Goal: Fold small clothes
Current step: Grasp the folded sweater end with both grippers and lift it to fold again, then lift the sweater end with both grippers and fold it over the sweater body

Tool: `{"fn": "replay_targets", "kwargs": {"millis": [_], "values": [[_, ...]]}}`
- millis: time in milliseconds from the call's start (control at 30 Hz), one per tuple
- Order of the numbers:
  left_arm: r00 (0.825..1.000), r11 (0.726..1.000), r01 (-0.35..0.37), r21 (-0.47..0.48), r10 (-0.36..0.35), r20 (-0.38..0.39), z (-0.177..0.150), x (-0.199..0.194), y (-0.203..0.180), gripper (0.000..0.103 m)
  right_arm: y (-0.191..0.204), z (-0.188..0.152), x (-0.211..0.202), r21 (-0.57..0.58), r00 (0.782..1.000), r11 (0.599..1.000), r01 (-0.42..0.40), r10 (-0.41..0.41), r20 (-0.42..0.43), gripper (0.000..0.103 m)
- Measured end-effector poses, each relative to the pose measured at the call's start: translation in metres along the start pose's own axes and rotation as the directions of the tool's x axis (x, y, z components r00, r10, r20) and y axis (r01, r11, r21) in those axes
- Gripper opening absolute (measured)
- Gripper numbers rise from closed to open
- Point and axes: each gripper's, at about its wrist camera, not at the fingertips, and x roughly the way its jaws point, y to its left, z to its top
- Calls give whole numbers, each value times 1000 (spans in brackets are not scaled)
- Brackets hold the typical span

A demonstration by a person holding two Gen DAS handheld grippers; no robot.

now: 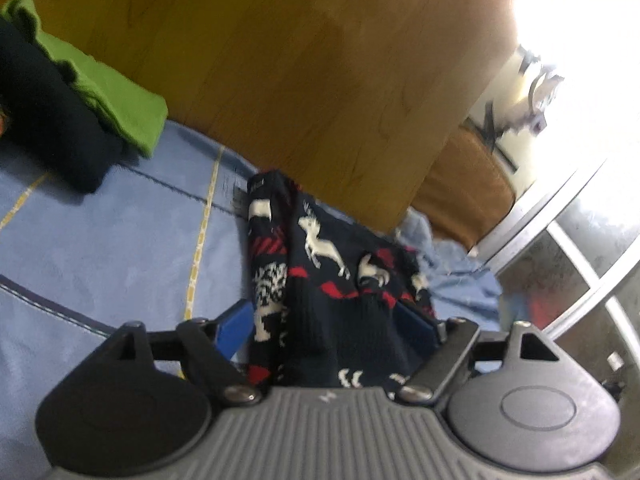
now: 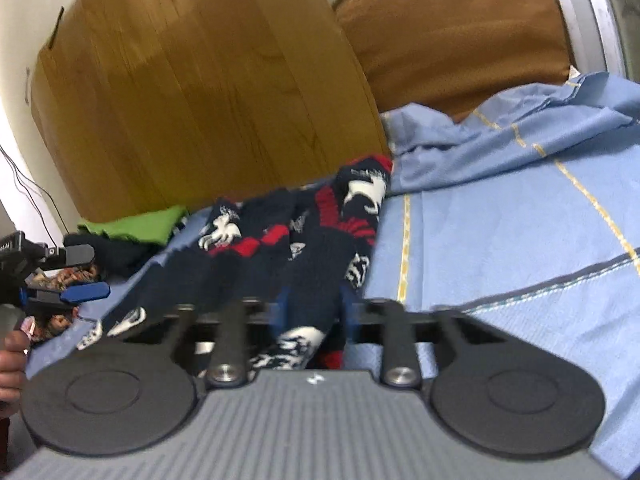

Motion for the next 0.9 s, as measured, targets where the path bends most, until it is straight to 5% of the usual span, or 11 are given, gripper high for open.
{"fn": "replay_targets", "kwargs": {"millis": [133, 300, 367, 400, 467, 533, 667, 800, 900], "values": [[984, 987, -136, 80, 144, -104, -14, 32, -5, 58, 11, -1, 6, -65, 998, 996, 68, -68, 9, 12], [985, 983, -147, 107, 155, -74, -18, 29, -6, 60, 4, 2, 17, -29, 997, 997, 69, -70, -24, 13], [984, 985, -148, 87, 156, -87, -17, 23, -5, 61, -1, 2, 12, 16, 999, 999, 50, -50, -9, 23], [984, 986, -145, 83, 152, -89, -16, 18, -4, 63, -3, 2, 6, 42, 999, 998, 46, -46, 1, 38], [988, 990, -115, 75, 122, -92, -17, 6, -1, 80, -12, 3, -10, 135, 1000, 991, 5, -9, 28, 57], [992, 998, -55, 41, 60, -110, -21, -7, 3, 96, -25, 1, -27, 255, 997, 964, -72, 63, 44, 62], [977, 994, 72, -86, -88, -193, -33, -20, 19, 101, -42, -5, -50, 388, 985, 908, -159, 174, -4, 68], [949, 959, 168, -227, -220, -227, -46, -17, 32, 102, -37, -12, -58, 399, 963, 900, -176, 241, -119, 71], [950, 952, 178, -247, -232, -211, -49, -8, 27, 102, -27, -17, -42, 413, 938, 894, -176, 280, -205, 70]]}}
